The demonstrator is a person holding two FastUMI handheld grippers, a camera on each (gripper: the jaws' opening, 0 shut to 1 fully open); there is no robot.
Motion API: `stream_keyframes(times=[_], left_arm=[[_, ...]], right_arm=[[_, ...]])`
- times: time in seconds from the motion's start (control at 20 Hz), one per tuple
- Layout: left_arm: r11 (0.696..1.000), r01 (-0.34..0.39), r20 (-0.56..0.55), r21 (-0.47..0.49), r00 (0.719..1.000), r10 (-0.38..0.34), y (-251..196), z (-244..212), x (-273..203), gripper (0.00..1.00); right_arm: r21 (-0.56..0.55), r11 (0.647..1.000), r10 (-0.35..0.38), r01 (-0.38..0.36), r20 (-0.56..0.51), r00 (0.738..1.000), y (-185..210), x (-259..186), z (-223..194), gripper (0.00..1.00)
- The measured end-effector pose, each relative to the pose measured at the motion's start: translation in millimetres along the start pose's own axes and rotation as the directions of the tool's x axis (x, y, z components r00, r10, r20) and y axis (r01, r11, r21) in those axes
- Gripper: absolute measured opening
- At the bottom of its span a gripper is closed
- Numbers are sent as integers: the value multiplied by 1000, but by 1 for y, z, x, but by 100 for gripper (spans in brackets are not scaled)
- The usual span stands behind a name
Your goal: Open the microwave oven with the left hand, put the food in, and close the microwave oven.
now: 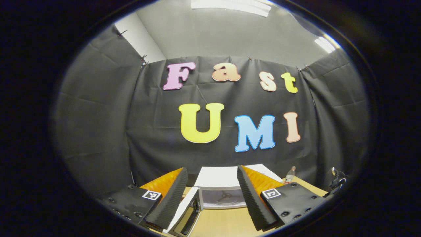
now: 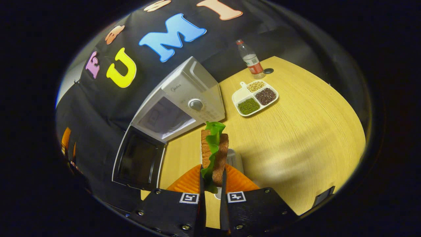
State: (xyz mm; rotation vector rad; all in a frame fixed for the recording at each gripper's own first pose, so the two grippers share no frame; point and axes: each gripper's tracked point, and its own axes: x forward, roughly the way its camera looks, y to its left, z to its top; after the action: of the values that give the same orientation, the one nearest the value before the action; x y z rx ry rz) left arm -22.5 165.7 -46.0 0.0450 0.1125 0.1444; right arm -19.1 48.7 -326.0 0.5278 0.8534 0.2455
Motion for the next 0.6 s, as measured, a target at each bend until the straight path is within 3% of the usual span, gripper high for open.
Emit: stream_keyframes(times=[0.15, 0.35, 0.6], left_arm=[[1000, 15, 13, 1, 1000, -15, 7, 6, -5, 97], [1000, 25, 23, 13, 999, -25, 26, 13, -16, 97], [1000, 7, 56, 17, 998, -8, 59, 29, -40, 95]], right_arm=[[61, 991, 111, -115, 65, 992, 42, -5, 10, 17], [156, 951, 245, -267, 144, 959, 94, 0, 15, 17], [244, 907, 295, -343, 212, 932, 136, 25, 13, 17]])
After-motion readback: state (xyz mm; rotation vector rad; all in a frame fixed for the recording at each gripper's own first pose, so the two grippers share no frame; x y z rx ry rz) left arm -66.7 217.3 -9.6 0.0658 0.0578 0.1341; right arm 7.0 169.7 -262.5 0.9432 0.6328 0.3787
